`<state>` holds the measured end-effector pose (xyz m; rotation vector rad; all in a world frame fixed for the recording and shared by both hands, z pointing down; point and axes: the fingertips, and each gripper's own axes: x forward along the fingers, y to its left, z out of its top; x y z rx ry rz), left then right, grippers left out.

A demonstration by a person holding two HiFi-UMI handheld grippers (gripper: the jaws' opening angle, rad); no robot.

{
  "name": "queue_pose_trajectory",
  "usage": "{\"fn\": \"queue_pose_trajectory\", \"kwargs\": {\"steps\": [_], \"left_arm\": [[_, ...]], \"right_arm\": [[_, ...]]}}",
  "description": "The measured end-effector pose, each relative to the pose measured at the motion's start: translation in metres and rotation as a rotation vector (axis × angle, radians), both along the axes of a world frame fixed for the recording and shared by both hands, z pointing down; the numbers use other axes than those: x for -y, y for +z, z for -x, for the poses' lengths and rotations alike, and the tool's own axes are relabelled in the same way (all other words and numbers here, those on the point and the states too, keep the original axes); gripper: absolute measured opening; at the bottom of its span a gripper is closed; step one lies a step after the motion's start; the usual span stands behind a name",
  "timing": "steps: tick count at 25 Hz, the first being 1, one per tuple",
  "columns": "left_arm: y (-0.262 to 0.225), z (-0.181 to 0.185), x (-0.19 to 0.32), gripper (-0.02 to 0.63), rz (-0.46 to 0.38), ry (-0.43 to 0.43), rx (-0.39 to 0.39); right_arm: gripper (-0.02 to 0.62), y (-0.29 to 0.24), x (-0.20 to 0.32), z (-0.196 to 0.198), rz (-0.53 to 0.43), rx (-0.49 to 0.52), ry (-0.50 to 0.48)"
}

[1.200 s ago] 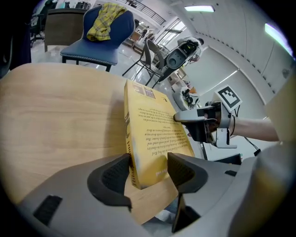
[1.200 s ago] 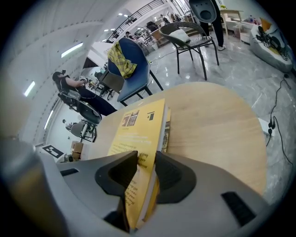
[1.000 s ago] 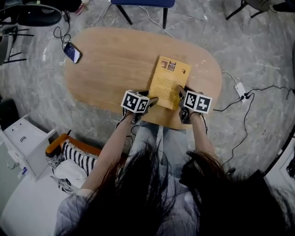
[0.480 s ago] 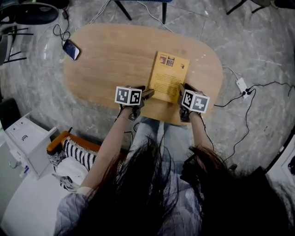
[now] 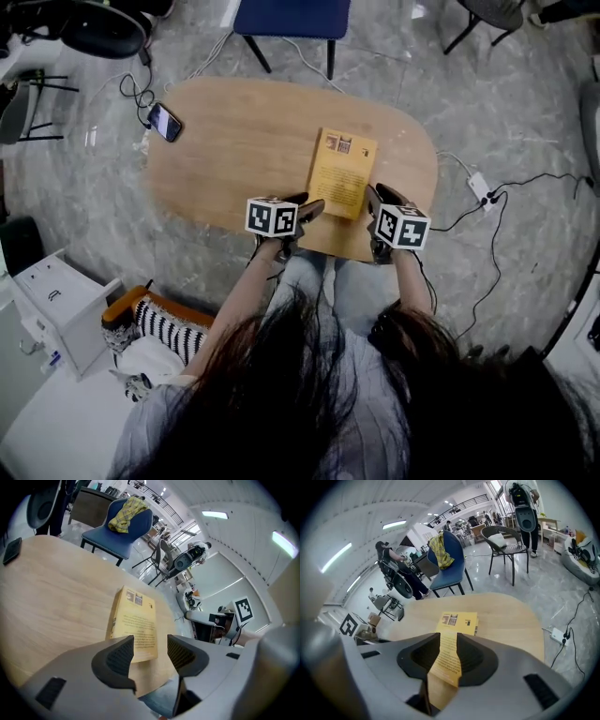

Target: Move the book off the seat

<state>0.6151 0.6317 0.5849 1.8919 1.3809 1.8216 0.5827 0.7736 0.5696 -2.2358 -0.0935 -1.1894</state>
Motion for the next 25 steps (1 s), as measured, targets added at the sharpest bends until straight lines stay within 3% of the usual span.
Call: {"fn": "queue_pose_trajectory", "kwargs": {"steps": [9,21,25], "left_arm": [[-0.097,-0.021,-0.009,0.219,0.145,-0.022,-0.141],[-0.174,-0.024,0.005,0.168,0.269,-0.034,-0.217],[-0.201,-0.013,0.012,0.146,0.318,0.015,-0.246]], "right_arm": [[0.118,-0.111,0.009,-0.016,-0.005,-0.195,0.028],[0.11,-0.179,0.035,-0.003,0.063,-0.268,0.013],[0.104,-0.201,0.051,0.007,0.077,-0.287,0.025]]}}
